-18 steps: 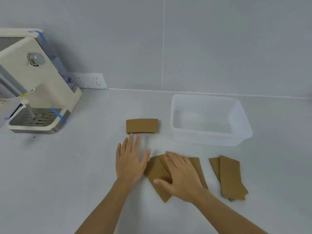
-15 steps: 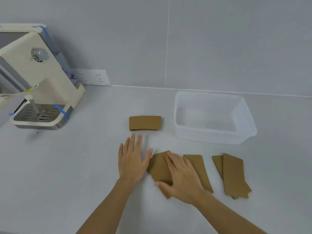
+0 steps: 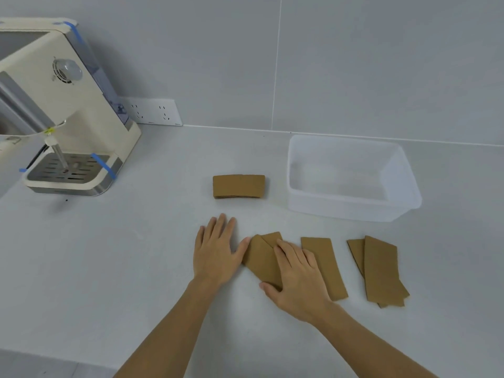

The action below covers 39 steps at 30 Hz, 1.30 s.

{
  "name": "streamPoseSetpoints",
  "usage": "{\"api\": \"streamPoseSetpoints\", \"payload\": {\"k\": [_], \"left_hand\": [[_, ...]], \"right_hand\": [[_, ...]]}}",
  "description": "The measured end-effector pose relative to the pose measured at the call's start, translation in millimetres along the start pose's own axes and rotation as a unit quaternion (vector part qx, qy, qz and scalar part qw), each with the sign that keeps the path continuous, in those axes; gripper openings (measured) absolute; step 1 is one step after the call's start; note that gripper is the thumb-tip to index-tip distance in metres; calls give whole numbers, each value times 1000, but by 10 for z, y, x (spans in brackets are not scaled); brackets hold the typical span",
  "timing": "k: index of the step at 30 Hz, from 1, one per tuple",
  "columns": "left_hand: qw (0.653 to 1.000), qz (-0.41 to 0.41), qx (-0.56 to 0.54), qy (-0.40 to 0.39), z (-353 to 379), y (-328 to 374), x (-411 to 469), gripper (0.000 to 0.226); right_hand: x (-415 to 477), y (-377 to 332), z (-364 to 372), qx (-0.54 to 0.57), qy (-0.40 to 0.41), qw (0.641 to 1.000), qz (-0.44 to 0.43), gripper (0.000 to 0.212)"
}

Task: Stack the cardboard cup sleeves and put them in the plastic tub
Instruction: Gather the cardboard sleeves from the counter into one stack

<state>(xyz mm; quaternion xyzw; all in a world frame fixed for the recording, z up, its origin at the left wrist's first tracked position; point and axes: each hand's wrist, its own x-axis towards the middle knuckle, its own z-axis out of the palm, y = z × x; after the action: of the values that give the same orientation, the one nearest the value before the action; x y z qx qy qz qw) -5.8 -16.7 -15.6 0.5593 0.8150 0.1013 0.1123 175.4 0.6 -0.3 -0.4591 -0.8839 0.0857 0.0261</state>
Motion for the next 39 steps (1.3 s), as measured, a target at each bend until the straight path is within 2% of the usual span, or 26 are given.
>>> {"api": "streamPoseSetpoints", "payload": {"k": [3,6,9,12,15,17,19,22,24,25,28,32,35,37,39], "left_hand": [[1000,6,-8,-5,-2,-12,1,90],[999,-2,-49,-17,-29,-16,23,74],[990,-13,-141,21,-109,12,21,67],[958,-24,-276,71,-209,83,-41,56],[885,-59,-458,67,-343,222,-130,32],[824,-87,-557,67,-438,317,-165,30],[735,-137,-663,42,-492,363,-172,35],[580,-200,-788,-54,-507,347,-200,58],[504,-211,-831,-106,-502,327,-249,71],[478,-210,-844,-124,-495,322,-277,72],[438,-197,-863,-156,-461,322,-354,72],[426,-188,-868,-171,-399,297,-412,72],[410,-190,-875,-175,-366,255,-426,70],[393,-191,-882,-177,-356,230,-428,69],[366,-197,-892,-177,-340,204,-421,69]], "right_hand": [[-6,-13,-20,14,-2,1000,10,68],[8,-16,-44,40,-1,999,24,67],[29,-27,-97,72,9,997,28,68],[81,-58,-210,114,14,993,17,79],[121,-109,-317,169,5,985,28,83],[140,-166,-366,215,9,976,39,74],[147,-235,-402,247,11,968,47,67],[135,-355,-431,271,12,962,38,66],[119,-449,-413,284,10,958,29,71],[110,-495,-404,292,7,956,31,73],[92,-610,-386,315,-7,948,43,75],[65,-676,-324,270,6,962,36,74],[48,-698,-297,233,7,972,33,84],[38,-707,-303,233,13,972,39,87],[43,-697,-300,246,42,967,50,79]]}}
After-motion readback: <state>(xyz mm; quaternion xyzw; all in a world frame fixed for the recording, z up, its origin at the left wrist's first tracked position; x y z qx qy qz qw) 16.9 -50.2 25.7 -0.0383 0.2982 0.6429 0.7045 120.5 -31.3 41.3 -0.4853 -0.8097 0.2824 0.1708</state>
